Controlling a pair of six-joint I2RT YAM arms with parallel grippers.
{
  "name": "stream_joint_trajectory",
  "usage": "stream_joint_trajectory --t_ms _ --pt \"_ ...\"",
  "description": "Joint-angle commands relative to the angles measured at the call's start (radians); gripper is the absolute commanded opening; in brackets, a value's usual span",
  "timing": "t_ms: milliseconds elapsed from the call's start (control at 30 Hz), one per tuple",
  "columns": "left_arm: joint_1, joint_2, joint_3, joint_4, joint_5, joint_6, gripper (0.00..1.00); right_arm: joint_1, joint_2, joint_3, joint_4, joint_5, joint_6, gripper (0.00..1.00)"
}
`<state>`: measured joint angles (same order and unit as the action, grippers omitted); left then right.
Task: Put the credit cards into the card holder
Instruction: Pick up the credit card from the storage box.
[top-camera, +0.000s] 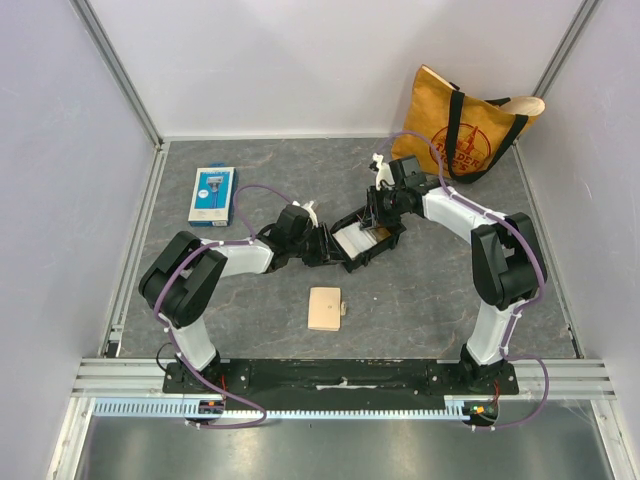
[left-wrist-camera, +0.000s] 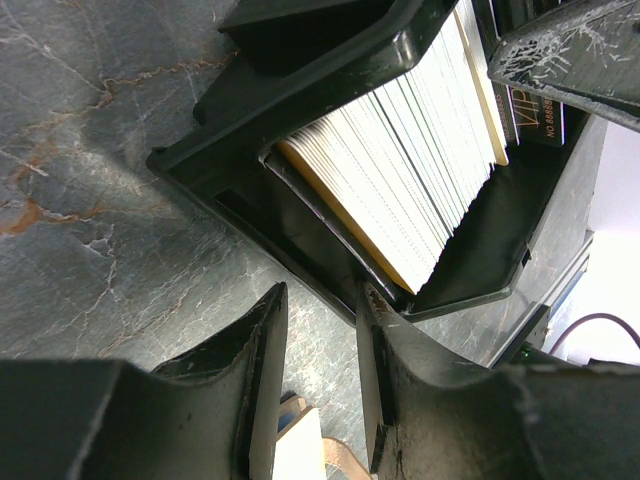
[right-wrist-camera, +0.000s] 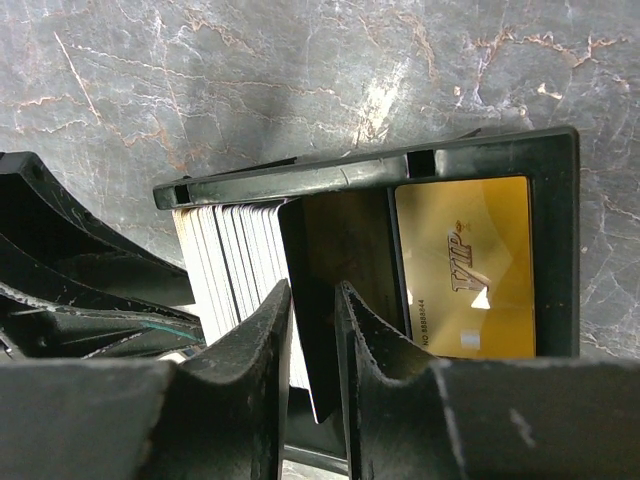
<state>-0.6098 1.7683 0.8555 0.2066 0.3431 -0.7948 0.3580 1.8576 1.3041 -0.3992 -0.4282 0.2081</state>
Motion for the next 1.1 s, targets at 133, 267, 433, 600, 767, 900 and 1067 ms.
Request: stream_joint_trajectory --t_ms 133,267,433,600,767,900,1067 --pt "0.007 0.0 0.03 0.031 0.017 -0.011 0.4 0.002 -0.015 0.047 -0.015 -0.017 -0.003 0.25" --pt "0.005 0.0 0.028 0.031 0.019 -0.011 0.4 0.001 -0.018 0.052 -0.018 0.02 -0.006 0.19" --pt "0.01 -0.006 0.025 0.031 0.019 -0.011 0.4 0.002 -0.018 0.069 -0.026 0.068 -0.015 0.12" --pt "0.01 -0.007 0.024 0.031 0.019 -0.011 0.4 0.004 -0.02 0.075 -0.032 0.114 -0.022 0.0" --pt "0.008 -0.015 0.016 0.031 0.017 -0.004 0.4 0.012 -0.037 0.075 -0.036 0.193 -0.032 0.0" --pt "0.008 -0.033 -0.003 0.031 0.001 0.002 0.45 0.036 -0.087 0.075 -0.03 0.305 -0.062 0.0" --pt "0.01 -0.062 -0.03 0.03 -0.021 0.011 0.55 0.038 -0.173 0.04 -0.004 0.358 -0.064 0.0"
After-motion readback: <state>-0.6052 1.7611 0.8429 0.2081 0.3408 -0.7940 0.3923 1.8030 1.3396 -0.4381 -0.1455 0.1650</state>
